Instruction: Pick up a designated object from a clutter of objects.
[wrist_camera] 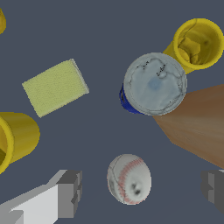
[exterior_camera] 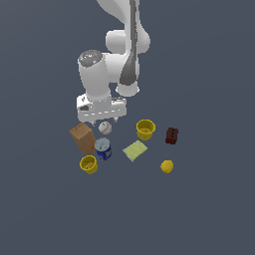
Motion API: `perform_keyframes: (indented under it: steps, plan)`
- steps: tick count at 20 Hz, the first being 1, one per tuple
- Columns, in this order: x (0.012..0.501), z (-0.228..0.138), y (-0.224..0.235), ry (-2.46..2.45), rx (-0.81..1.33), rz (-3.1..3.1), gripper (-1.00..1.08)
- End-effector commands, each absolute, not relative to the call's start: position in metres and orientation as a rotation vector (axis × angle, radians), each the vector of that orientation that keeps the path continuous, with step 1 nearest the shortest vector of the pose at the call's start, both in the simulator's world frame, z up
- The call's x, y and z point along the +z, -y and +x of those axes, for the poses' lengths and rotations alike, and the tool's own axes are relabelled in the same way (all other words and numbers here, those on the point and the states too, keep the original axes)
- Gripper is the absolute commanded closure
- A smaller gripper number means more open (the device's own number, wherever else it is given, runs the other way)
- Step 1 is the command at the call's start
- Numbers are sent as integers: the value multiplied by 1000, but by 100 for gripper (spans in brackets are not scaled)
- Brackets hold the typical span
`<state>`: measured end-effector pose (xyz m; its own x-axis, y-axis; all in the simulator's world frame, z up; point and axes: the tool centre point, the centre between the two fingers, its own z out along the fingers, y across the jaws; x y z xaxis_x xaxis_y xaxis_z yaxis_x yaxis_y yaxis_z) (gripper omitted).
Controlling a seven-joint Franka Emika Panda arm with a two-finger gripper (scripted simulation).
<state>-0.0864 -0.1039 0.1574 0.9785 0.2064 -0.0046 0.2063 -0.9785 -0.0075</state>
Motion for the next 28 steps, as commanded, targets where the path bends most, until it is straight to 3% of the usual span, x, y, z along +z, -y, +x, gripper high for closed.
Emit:
perform_keyframes:
  steps: [1,14,17,18,28]
  plan:
    - [141,-101,110,366,5,-3115,-92]
    - [99,-145,124,477,0,-3105,-92]
    - [98,-147,124,480,0,-3105,-92]
    - [125,-121,126,498,-109,-3130,-92]
    - [98,-130,126,492,-71,-3122,-92]
